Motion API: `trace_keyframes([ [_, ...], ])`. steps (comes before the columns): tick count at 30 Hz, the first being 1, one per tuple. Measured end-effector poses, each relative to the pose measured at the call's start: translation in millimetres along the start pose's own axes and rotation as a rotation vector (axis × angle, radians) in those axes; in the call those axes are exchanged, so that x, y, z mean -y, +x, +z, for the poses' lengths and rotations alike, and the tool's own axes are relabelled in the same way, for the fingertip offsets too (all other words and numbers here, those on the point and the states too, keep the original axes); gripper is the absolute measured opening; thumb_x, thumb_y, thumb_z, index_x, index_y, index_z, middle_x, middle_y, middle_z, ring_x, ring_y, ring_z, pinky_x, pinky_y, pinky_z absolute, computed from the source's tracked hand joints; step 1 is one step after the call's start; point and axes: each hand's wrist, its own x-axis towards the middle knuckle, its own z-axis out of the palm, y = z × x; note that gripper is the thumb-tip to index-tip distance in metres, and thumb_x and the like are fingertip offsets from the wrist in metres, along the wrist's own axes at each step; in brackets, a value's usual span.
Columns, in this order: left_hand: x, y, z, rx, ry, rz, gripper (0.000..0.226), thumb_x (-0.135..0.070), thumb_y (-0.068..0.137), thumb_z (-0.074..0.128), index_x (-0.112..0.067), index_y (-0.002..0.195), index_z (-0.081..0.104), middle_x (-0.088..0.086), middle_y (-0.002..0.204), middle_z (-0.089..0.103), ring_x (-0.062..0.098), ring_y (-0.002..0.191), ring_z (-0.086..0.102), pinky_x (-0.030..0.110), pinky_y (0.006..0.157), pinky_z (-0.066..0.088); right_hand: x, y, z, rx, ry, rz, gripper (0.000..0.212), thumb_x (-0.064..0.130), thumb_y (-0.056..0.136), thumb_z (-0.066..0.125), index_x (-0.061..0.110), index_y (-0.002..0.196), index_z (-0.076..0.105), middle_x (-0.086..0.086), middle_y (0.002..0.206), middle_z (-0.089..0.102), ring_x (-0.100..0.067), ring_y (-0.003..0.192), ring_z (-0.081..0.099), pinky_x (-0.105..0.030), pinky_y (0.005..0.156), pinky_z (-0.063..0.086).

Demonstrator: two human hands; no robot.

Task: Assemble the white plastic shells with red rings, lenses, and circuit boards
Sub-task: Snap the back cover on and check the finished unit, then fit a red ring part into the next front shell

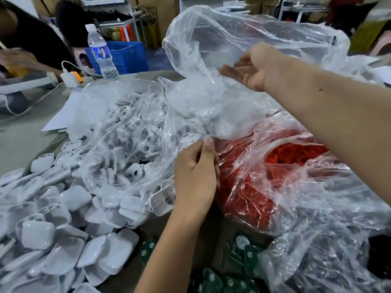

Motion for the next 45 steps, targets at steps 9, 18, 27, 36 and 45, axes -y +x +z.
trace_keyframes([
  [9,-8.3,-7.4,0.4,0.02,0.168,0.064,0.047,-0.034,0.109,0.045,0.001,0.079,0.056,0.015,0.06,0.054,0.019,0.053,0.049,0.043,0.058,0.042,-26.2,-97.5,-12.8,0.019,-0.597,-0.34,0.013,0.005,0.1,0.054,0.004,0.097,0.067,-0.012,0.08,0.072,-0.019,0.055,0.065,-0.023,0.05,0.053],
  [18,-32.5,-18.0,-9.1,-0.185,0.448,0.367,0.04,-0.03,0.103,0.054,-0.023,0.064,0.047,-0.005,0.057,0.05,0.006,0.055,0.045,0.03,0.056,0.034,-34.4,-182.6,-50.7,0.278,-1.493,-0.404,0.016,0.017,0.099,0.067,0.014,0.088,0.076,-0.003,0.071,0.076,-0.016,0.06,0.075,-0.027,0.05,0.059],
  [27,-31.1,-26.6,-102.0,-0.47,0.368,0.291,0.038,-0.024,0.103,0.049,0.001,0.077,0.059,0.005,0.065,0.064,0.027,0.066,0.063,0.046,0.067,0.052,-151.5,-239.1,27.1,0.86,-1.671,-0.42,0.02,0.018,0.094,0.07,0.026,0.075,0.068,0.008,0.07,0.068,0.002,0.06,0.063,-0.019,0.06,0.052],
  [36,-27.4,-21.7,-129.5,-0.609,0.024,0.131,0.041,-0.021,0.105,0.046,-0.012,0.067,0.056,0.007,0.064,0.059,0.022,0.057,0.055,0.027,0.052,0.039,-220.2,-239.2,50.0,0.68,-1.541,-0.58,0.023,0.03,0.089,0.076,0.016,0.107,0.073,-0.007,0.096,0.071,-0.027,0.089,0.068,-0.04,0.077,0.057],
  [45,-28.1,-25.1,-112.5,-0.505,0.044,0.22,0.037,-0.021,0.106,0.047,-0.001,0.078,0.06,0.017,0.072,0.058,0.025,0.061,0.055,0.022,0.05,0.04,-198.1,-229.4,24.4,0.602,-1.524,-0.692,0.027,0.034,0.101,0.062,0.012,0.089,0.074,-0.005,0.084,0.069,-0.024,0.077,0.065,-0.04,0.076,0.055],
])
